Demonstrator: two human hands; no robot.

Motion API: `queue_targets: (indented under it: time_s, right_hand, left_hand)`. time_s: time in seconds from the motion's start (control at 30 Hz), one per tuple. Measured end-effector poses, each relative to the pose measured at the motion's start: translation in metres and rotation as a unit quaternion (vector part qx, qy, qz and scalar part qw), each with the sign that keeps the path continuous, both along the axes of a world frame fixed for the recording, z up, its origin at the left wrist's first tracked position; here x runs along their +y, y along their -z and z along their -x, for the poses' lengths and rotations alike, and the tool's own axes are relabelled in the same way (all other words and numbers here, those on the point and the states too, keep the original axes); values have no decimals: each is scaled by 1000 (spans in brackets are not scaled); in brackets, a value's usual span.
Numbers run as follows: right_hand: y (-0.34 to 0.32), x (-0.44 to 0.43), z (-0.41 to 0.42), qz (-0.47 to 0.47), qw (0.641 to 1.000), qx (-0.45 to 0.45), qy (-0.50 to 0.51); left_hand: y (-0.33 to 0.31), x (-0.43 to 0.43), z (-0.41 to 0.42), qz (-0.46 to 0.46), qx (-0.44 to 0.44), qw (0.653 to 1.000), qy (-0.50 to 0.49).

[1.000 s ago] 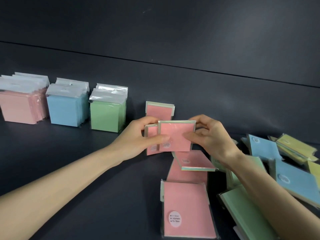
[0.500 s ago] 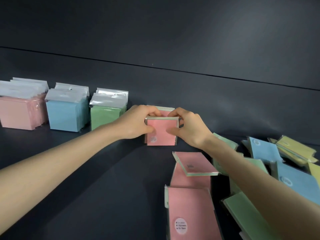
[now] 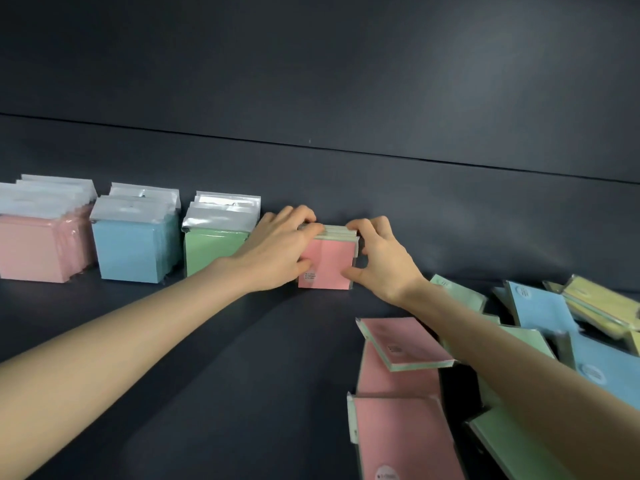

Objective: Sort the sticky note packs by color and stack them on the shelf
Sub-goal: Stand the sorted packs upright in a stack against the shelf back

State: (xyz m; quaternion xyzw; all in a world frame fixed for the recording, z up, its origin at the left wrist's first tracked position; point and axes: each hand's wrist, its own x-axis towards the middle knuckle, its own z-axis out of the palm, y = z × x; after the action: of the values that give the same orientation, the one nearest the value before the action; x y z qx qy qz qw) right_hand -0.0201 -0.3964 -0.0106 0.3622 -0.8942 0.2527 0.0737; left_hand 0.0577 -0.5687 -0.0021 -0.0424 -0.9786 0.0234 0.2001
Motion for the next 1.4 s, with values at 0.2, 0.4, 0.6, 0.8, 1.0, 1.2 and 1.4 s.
queue_targets:
  time_s: [0.2, 0.4, 0.6, 0.8, 1.0, 1.2, 1.4]
  right_hand:
    - [-3, -1, 3, -41, 999, 21, 18]
    - [-3, -4, 2, -67, 996, 51, 29]
    - [-13, 3, -2, -51, 998, 17, 12]
    - [-31, 44, -19, -41, 996, -76, -16]
    - [-22, 87, -37, -75, 973, -213, -51]
    - [-9, 100, -43, -133, 962, -226, -73]
    - [-11, 101, -52, -118, 971, -202, -53]
  left_hand:
    - [-1, 0, 3, 62, -9, 998, -10]
    - [0, 2, 3, 102, -3, 995, -20]
    - [-8, 7, -2, 35, -27, 999, -18]
    - [-17, 30, -29, -84, -9, 996, 14]
    - [-6, 63, -69, -286, -103, 951, 53]
    - [6, 87, -89, -305, -268, 913, 44]
    - [15, 91, -98, -268, -300, 914, 50]
